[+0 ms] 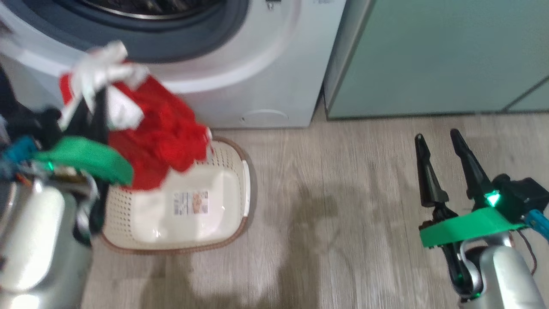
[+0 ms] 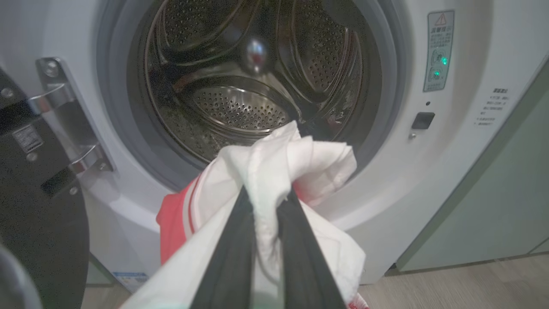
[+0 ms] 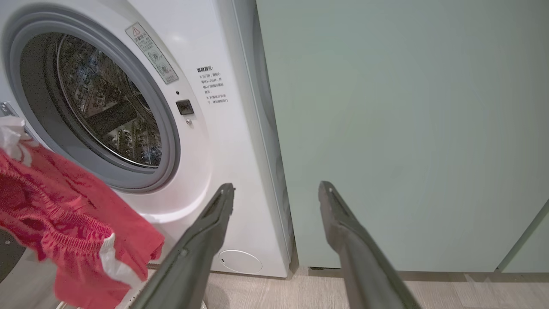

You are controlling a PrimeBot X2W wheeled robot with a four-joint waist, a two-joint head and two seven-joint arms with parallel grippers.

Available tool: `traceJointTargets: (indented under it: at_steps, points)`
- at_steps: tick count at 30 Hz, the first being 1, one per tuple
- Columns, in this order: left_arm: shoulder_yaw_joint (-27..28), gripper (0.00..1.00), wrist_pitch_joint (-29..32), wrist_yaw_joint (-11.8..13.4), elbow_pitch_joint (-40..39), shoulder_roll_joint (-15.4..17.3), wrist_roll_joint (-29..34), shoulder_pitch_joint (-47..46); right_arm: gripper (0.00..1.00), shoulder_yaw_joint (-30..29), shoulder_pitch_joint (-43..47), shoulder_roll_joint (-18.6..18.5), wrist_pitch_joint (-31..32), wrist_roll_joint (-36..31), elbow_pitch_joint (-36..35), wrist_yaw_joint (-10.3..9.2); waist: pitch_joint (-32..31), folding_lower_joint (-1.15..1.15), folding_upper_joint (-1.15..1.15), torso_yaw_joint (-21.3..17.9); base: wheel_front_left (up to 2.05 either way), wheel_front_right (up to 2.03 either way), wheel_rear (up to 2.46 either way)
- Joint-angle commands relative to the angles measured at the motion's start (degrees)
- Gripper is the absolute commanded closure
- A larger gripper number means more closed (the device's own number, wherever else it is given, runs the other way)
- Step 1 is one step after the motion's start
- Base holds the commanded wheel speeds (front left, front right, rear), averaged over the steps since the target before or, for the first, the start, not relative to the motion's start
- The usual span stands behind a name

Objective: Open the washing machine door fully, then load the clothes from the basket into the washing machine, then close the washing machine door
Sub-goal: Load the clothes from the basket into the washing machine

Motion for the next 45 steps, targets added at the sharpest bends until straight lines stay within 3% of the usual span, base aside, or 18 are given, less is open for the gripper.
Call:
traceJointTargets:
  at_steps: [1, 11, 21, 29, 35, 45]
  points:
    - [3.1, 1.0, 0.2, -0.6, -0.5, 2.7, -0.4, -5.3, 0.0, 1.9, -2.2, -0.1, -0.9, 0.4, -2.2, 0.0, 4.0, -0.01, 0.0, -1.7, 0.0, 0.0, 0.0]
    - [4.5, 1.0, 5.4, -5.3, 14.7, 7.1, -2.7, -26.2, 0.0, 5.5, -7.0, -0.1, -3.6, 2.6, -1.3, 0.0, 13.2, -0.01, 0.0, -6.9, 0.0, 0.0, 0.0]
    - [4.4, 1.0, 17.5, -10.1, 28.0, 13.1, -5.2, -43.4, 0.0, 8.4, -10.5, -0.1, -5.0, 5.3, -1.3, 0.0, 21.1, -0.01, 0.0, -11.8, 0.0, 0.0, 0.0]
    - [4.7, 1.0, 26.5, -10.7, 31.6, 17.9, -6.2, -53.4, 0.0, 9.6, -11.9, -0.1, -5.0, 7.3, -4.5, 0.0, 26.6, -0.01, 0.0, -14.6, 0.0, 0.0, 0.0]
    - [5.2, 1.0, 26.8, -10.1, 31.9, 20.8, -5.4, -58.3, 0.0, 10.3, -12.2, -0.1, -5.0, 8.2, -5.6, 0.0, 29.0, -0.01, 0.0, -16.5, 0.0, 0.0, 0.0]
    - [7.6, 1.0, 17.5, -9.1, 33.0, 20.9, -5.7, -64.0, 0.0, 11.2, -11.8, -0.1, -5.0, 9.2, -7.1, 0.0, 31.0, -0.01, 0.0, -18.5, 0.0, 0.0, 0.0]
